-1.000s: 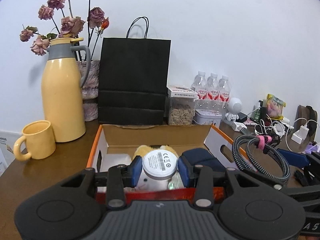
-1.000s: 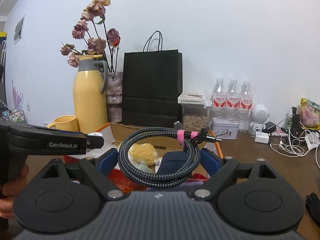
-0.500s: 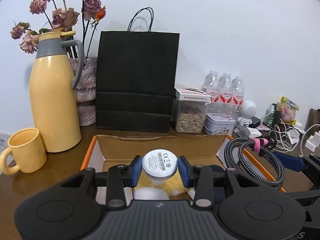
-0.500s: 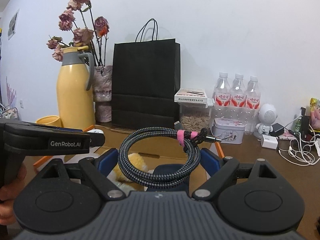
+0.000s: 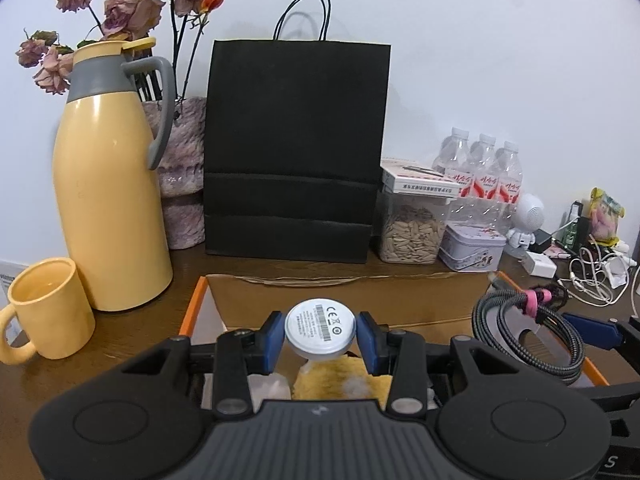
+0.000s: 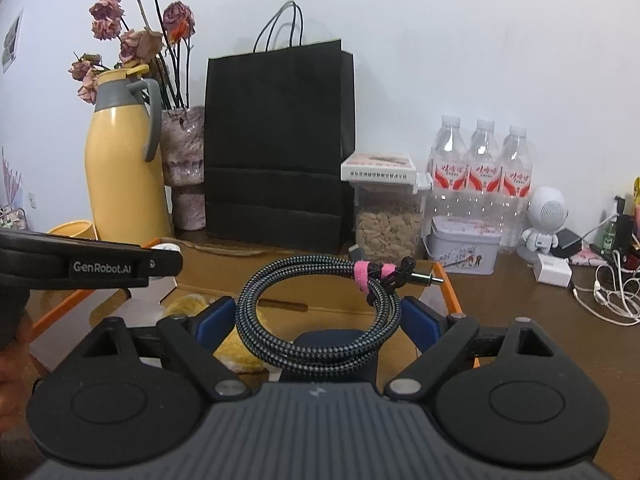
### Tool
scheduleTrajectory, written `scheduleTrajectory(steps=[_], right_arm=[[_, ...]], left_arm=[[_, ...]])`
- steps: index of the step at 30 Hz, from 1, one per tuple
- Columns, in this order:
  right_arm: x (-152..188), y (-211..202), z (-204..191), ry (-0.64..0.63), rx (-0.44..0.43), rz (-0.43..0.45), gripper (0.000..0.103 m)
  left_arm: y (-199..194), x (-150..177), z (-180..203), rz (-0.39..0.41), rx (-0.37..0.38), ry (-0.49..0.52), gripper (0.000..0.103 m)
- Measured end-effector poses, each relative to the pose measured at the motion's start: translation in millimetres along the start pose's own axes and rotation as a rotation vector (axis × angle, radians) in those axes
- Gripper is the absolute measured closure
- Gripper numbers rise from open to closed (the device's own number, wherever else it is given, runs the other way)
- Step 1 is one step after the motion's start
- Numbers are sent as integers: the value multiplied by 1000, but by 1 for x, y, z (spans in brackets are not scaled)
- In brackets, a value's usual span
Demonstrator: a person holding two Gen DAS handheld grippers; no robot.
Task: Organize objects
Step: 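Carry the white tub and braided cable into the box and open both tools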
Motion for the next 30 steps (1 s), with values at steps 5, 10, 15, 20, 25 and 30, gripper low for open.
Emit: scheduleTrajectory(steps=[5,10,15,20,25,30], right_arm=[[2,1,2,3,-14,-38,0],[1,-4,-1,-5,-20,-31,0],[1,-4,-2,-10,-19,-37,0],[1,-6,-2,-6,-15,-36,0],[2,-11,-3,-8,-11,-29,0],[5,-23,-4,-16,-6,-12,0]], left_arm=[[3,3,-2,-14,-18,-21,2],[-3,3,0,11,-23,-10,2],[-5,3,3,10,-18,0,2],[-8,4,4,6,-18,-1,2],[-16,5,3,27,-12,-9,2],[-30,11,3,58,2,1,2]])
Point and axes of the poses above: each gripper's, at about its wrist camera, not at the fingertips, and y roughly the way its jaws point, z to its right, x to its underside, the point moved 2 cm from there along y, roughly the way its jaws point, and after that the axes turned 6 degrees about x, right-handed, at the moved point
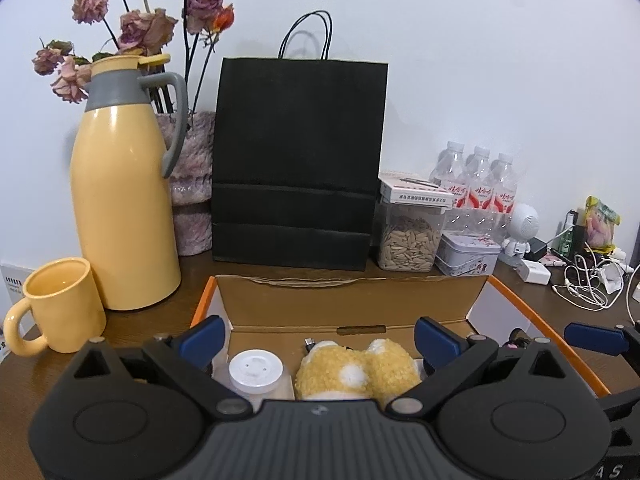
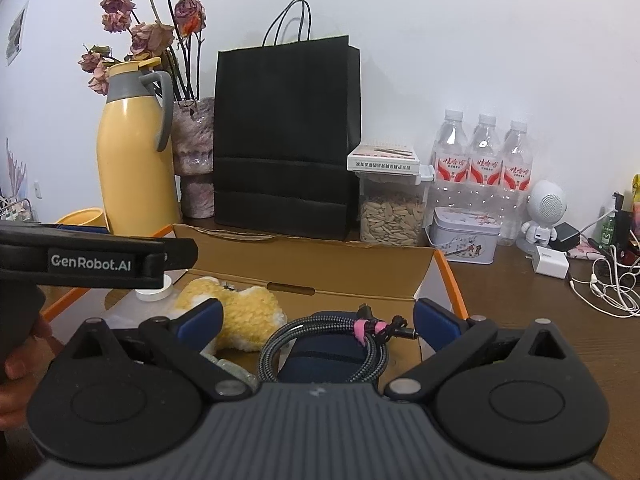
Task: Organize objects
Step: 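Carry the white tub and braided cable into the box and open both tools, then withdraw the right tool from the box toward the purple cloth pouch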
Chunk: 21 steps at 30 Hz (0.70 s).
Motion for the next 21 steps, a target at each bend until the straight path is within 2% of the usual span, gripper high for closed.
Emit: scheduleTrajectory(steps=[13,21], right_arm=[[27,-45,-4,-4,17,38,0],[50,-65,-5,25,25,13,0]], left_arm=[[-43,25,-5,14,7,-1,2],[-72,43,-14,31,10,-9,2]])
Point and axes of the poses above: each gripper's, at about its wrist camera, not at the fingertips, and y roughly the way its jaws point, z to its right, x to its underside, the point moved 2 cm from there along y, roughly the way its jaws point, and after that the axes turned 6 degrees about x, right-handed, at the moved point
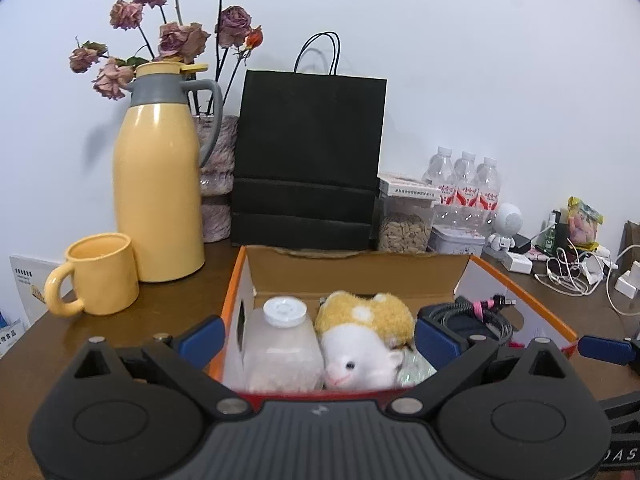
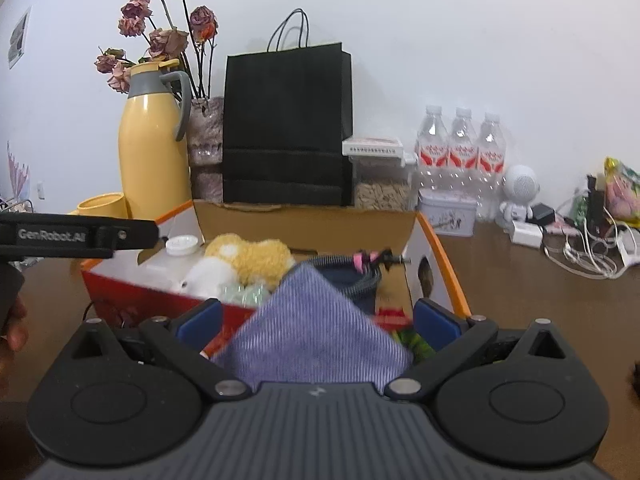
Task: Organize objects
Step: 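Withdraw the right tool from the box toward the purple cloth pouch, then grasp the purple cloth pouch with the right tool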
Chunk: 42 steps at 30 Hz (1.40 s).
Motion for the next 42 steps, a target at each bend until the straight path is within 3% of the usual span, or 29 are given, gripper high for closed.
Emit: scheduleTrajectory(steps=[10,17,25,31,36,42], right_arm=[[28,-23,-1,13,11,-40,0],[41,-25,-3,21,-1,-97,0],[37,-4,-17,53,-36,-174,0],[35,31,-24,96,11,-269,0],[40,32,-29,71,26,-262,1],[40,23,-32,51,-7,-247,28]], left_arm=[[-25,31,-15,-37,-18,21,2],[-31,43,-40,-81,-37,-51,2],[-35,44,-51,-81,-36,-88,2],[-36,46,-52,-98,-25,-94,2],[-36,47,-51,-101,-10,-91,2],[-36,48,-52,-105,-13,-93,2]])
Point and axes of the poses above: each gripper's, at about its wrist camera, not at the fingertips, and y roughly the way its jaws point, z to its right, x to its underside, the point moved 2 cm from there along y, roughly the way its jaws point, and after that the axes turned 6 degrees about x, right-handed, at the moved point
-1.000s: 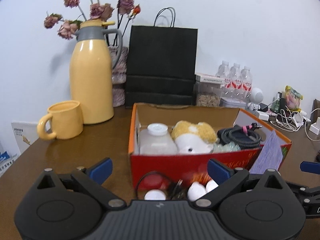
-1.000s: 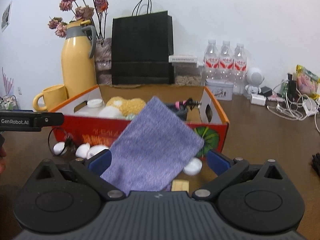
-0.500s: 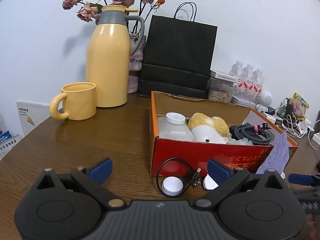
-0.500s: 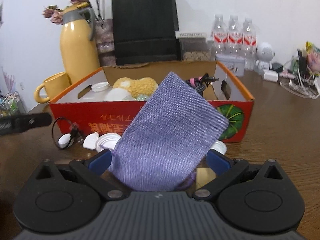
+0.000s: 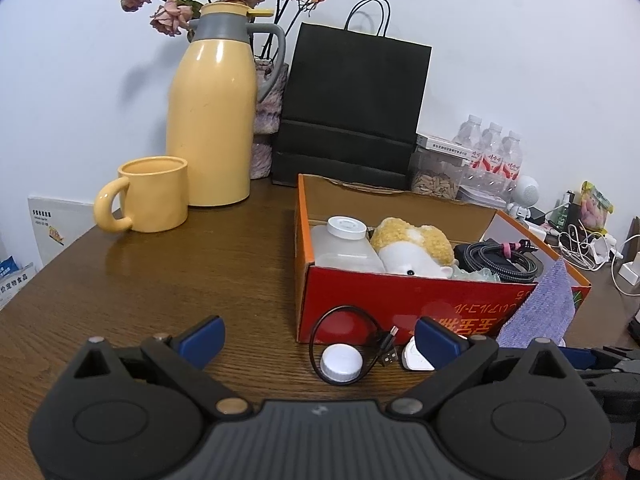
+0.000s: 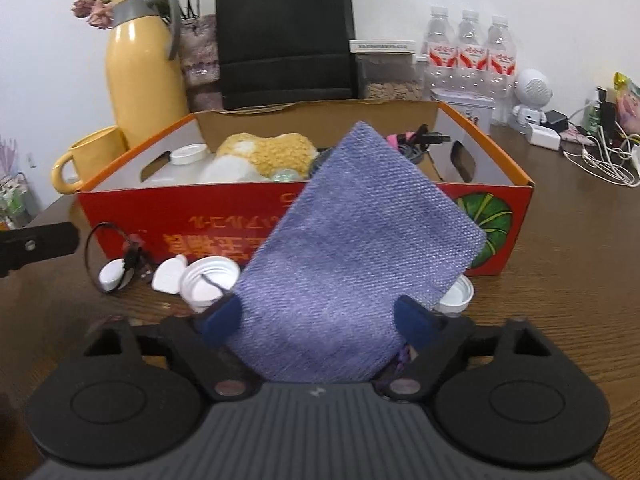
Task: Organize objects
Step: 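Grasp the purple cloth pouch with the right tool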
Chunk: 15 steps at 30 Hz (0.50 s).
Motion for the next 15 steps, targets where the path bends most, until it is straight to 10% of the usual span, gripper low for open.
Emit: scheduleTrajectory(steps=[7,15], right_arm=[[4,-6,0,1,-25,9,78],[8,-12,2,8,-67,12,100]], left_arm=[[0,1,-1,-2,0,0,2],[1,3,1,-11,-5,13,2]])
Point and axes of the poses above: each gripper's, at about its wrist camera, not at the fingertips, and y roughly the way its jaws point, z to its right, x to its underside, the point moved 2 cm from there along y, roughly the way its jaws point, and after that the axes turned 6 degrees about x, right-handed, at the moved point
